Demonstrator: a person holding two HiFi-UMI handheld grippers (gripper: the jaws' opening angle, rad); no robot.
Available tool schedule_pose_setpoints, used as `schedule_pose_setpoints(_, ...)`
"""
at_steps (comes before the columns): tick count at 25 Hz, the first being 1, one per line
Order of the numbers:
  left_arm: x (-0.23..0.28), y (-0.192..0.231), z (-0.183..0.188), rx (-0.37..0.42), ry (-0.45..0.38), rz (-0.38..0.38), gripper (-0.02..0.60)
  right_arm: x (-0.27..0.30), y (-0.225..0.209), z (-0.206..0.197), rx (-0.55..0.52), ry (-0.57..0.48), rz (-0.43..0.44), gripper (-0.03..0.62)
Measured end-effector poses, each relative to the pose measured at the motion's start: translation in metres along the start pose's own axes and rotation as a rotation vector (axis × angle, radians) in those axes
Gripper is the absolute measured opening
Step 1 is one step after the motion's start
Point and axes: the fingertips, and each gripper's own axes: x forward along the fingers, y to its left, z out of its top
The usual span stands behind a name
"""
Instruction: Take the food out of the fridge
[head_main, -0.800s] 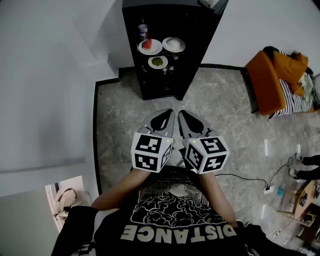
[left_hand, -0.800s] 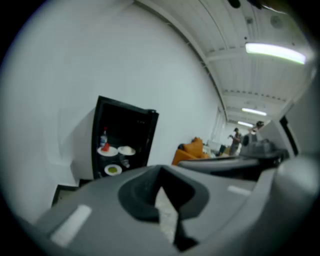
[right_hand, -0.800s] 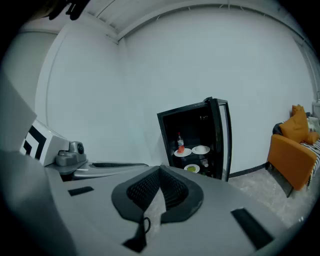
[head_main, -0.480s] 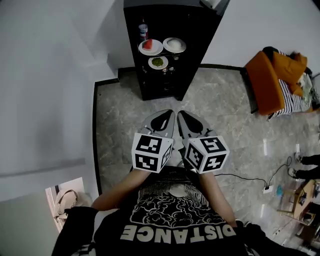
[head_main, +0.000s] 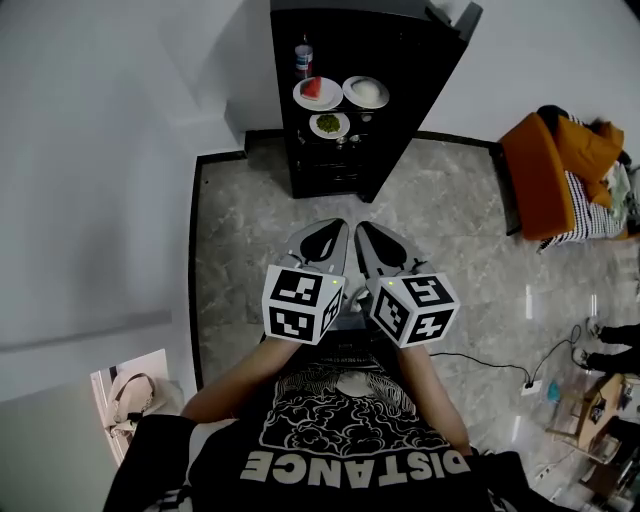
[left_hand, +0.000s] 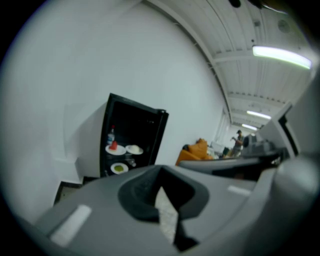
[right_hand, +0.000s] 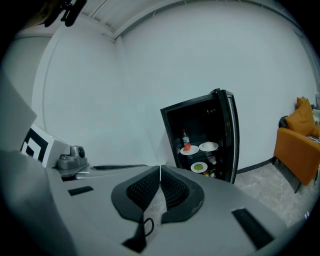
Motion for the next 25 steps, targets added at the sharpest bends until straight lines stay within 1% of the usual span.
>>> schedule_pose_setpoints(7,0.018,0.021,0.007,-0.016,0.001,0.046,0.002,0.026,-0.008,0.005,0.006,0.021,0.047,0.003)
schedule_pose_setpoints(15,0.057,0.044,0.027,-0.03,0.004,0.103,0.002,0.068,-0.034,0.031,0.026,0.032,0.115,0.003)
schedule_pose_setpoints(25,0.121,0.062,0.057,-0.034,0.015,0.17,0.002,0.119,-0.089,0.062,0.139,0.047,0.19,0.003)
